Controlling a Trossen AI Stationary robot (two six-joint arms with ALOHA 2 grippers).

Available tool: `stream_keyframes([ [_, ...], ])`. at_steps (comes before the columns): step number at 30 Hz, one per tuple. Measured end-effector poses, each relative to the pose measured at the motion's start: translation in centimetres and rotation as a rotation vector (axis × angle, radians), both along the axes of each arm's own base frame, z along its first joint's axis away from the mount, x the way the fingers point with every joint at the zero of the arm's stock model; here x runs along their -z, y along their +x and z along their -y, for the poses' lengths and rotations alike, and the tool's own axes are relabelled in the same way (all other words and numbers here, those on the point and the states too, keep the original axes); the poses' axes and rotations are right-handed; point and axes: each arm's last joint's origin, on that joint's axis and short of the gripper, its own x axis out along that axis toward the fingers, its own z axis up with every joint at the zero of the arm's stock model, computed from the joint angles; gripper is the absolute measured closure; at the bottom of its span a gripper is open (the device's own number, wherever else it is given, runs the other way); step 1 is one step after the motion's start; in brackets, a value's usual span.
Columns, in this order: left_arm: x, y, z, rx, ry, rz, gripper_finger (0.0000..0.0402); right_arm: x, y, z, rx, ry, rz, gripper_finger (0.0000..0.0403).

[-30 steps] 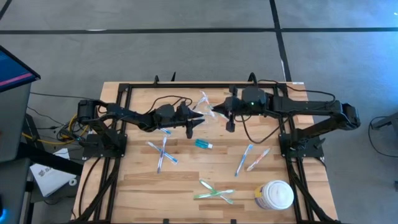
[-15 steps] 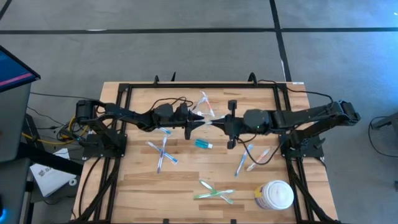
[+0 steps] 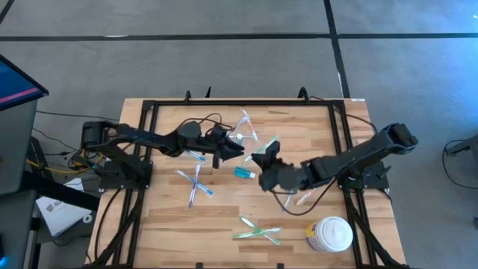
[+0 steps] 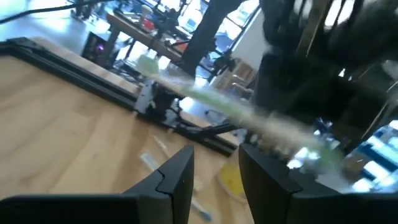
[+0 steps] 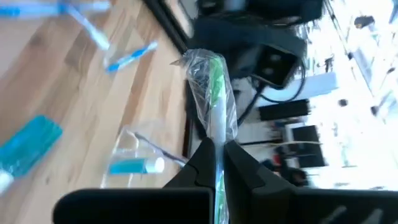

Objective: Pick & Place toothbrushing station
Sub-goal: Put the top green toothbrush into the transparent organizer

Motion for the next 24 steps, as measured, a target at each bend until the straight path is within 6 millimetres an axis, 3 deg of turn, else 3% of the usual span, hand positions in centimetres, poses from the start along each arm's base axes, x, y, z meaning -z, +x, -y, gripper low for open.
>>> stream_keyframes([
  [5,-0.2,-0.2,-0.1,0.044,-0.078,-0.009,0.028,1.2,0.6,-1.6,-0.031,-0.069,-0.028,0.0403],
  [13,-0.1,-0.6,-1.4,0.137,-0.262,-0.054,0.028,1.3,1.4,-3.8,-0.031,-0.186,-0.052,0.0403],
  [24,-0.1,-0.8,-2.1,0.177,-0.449,-0.103,0.028,3.1,4.4,-5.5,-0.063,-0.304,-0.147,0.0403],
])
